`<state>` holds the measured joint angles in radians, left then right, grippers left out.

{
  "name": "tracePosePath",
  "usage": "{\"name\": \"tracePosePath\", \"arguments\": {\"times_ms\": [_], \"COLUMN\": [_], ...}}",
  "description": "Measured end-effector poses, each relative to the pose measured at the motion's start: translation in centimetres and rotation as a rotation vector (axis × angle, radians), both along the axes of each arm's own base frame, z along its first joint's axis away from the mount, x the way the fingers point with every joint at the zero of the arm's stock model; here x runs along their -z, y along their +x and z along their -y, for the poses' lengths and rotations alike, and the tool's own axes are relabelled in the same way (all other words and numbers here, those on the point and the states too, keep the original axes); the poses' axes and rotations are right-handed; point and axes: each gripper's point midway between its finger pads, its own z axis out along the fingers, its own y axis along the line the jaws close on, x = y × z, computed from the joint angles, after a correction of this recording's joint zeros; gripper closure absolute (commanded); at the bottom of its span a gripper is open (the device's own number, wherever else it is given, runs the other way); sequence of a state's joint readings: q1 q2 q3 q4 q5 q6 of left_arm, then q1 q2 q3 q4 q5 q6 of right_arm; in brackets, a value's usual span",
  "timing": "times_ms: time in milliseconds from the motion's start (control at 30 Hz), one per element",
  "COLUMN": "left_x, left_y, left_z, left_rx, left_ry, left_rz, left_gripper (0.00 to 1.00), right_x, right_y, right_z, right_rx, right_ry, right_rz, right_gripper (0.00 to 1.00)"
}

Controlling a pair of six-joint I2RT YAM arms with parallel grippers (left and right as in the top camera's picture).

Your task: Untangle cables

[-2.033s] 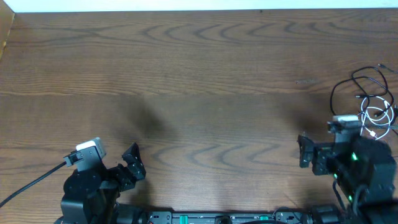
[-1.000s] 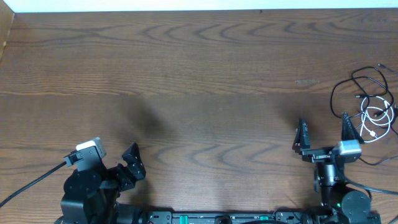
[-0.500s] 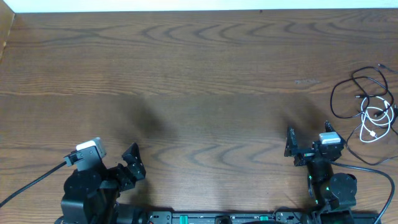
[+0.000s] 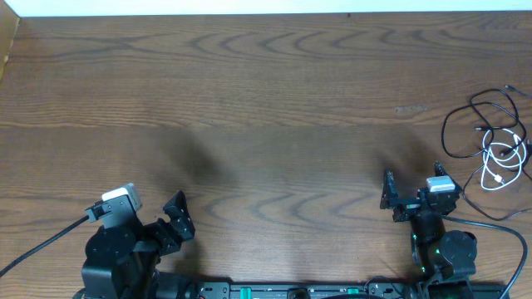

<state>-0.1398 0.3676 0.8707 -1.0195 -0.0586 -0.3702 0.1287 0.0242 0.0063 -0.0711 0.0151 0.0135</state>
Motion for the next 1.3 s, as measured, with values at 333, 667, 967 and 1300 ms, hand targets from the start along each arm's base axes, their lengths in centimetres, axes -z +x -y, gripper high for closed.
{"name": "tracePosePath", "arguments": {"times_ms": [333,667,967,1300], "left_x": [0.0,0.4,3.6,4.8], "left_y": [0.0,0.7,3.0,7.8], "left_z": [0.0,-0.4,-1.7,-0.5], "left_rx": [0.000,0.019,-0.026,0.057], "left_ry": [0.000,0.072,0.135,0.193], "left_rz": [0.000,0.044,0.283,0.569], "left_gripper": [0.02,0.02,0.02,0.02], "right_x": [0.0,0.0,0.0,0.1], "right_y": [0.0,0.0,0.0,0.0], "right_z": [0.0,0.0,0.0,0.0], "right_rx": [0.000,0.000,0.000,0.000], "right_ry": [0.000,0.000,0.000,0.000], "right_rz": [0.000,0.000,-0.001,-0.002], "right_gripper": [0.01,0.01,0.01,0.01]}}
